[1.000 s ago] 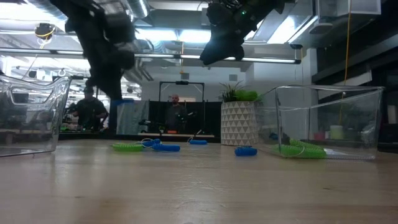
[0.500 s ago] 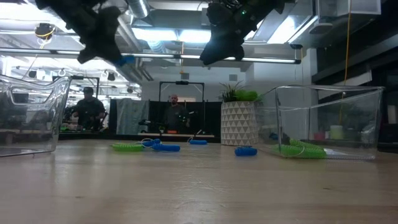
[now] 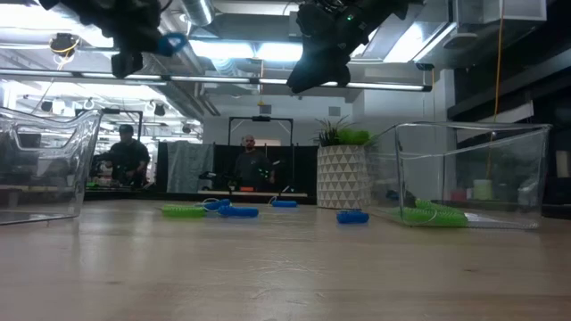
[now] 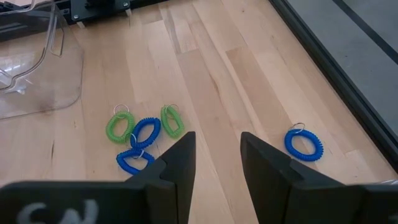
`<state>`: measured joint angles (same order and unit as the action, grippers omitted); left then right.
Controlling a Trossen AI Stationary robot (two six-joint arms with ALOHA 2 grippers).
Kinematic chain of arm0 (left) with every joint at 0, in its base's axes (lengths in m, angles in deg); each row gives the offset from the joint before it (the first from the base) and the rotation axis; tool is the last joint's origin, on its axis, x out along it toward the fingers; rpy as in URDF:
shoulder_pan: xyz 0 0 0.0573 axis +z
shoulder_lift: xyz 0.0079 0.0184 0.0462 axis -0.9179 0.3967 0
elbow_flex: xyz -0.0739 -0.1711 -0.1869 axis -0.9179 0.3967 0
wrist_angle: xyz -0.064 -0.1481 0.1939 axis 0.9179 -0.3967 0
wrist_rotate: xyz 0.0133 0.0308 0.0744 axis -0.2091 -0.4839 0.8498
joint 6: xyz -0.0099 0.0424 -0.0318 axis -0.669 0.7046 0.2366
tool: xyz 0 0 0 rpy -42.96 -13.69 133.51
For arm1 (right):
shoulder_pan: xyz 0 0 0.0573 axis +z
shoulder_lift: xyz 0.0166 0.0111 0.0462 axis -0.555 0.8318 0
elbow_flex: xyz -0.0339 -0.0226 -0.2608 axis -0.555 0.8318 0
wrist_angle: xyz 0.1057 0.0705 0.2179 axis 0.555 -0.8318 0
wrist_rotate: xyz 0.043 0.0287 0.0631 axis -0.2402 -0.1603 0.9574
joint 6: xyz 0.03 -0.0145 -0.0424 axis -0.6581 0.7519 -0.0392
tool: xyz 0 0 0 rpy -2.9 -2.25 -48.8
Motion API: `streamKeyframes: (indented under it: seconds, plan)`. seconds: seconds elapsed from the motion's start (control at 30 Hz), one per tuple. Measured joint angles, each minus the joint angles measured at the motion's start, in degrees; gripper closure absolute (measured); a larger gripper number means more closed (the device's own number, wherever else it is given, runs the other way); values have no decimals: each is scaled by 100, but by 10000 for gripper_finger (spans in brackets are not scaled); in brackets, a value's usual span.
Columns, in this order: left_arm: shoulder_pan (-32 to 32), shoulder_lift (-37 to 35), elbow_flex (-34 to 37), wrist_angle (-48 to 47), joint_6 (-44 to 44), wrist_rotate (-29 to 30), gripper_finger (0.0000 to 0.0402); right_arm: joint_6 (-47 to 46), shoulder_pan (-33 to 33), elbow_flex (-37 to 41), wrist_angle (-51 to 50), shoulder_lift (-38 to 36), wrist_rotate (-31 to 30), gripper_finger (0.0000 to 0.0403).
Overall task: Sort spring keychains
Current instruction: Put the blue spring keychain into the bottom transparent bin
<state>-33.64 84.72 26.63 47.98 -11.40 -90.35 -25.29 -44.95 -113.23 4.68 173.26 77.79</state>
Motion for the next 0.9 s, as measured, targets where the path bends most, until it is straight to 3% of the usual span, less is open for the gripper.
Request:
streamKeyframes:
  seconds: [0.13,0.3,0.63,0.9]
  plan:
    - [-136,0,0,7,-63,-791,395,0,1,-2,-3,0,0,276]
    - [-671,0,0,7,-260,-1253,395,2,0,0,-20,0,1,276]
    - [-2336,0,0,15,-1144,-1103,395,3,1,0,-17,0,0,276]
    - [-3791,0,-2,51,-2080,-441,395,22,0,-2,-17,0,-2,276]
